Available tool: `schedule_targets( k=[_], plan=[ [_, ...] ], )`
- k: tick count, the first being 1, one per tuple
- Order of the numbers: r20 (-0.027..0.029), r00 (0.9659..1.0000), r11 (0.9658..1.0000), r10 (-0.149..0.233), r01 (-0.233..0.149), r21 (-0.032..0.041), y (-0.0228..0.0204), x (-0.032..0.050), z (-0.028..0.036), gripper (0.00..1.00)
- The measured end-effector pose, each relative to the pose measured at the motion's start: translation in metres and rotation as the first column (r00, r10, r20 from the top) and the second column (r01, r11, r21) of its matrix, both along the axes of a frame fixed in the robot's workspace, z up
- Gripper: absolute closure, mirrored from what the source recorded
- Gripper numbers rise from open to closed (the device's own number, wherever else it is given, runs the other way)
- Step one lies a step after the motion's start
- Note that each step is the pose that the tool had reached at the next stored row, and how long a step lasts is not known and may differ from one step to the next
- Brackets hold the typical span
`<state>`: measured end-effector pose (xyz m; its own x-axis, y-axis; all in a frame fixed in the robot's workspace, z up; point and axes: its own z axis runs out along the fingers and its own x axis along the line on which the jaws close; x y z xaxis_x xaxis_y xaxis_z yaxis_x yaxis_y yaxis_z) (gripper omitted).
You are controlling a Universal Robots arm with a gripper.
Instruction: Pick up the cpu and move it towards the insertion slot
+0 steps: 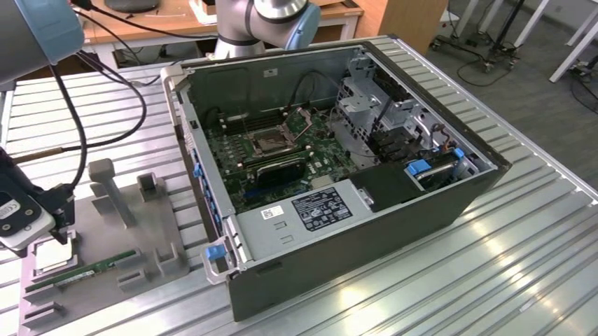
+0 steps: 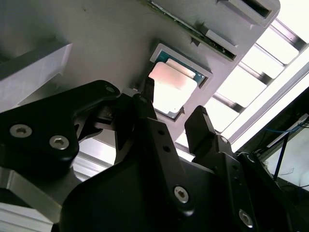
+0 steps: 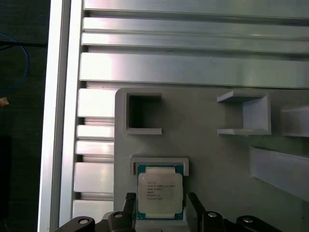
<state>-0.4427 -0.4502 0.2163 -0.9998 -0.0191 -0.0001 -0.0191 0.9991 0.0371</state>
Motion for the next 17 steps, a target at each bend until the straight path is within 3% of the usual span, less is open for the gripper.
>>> schedule_targets(
  k=[2, 17],
  plan=[
    [-0.0001, 1.0000, 1.0000, 0.000, 0.000, -0.0001, 0.0000, 0.0000, -0.0063, 0.47],
    [-0.0002, 1.0000, 1.0000, 0.000, 0.000, -0.0002, 0.0000, 0.0000, -0.0171, 0.47]
  ],
)
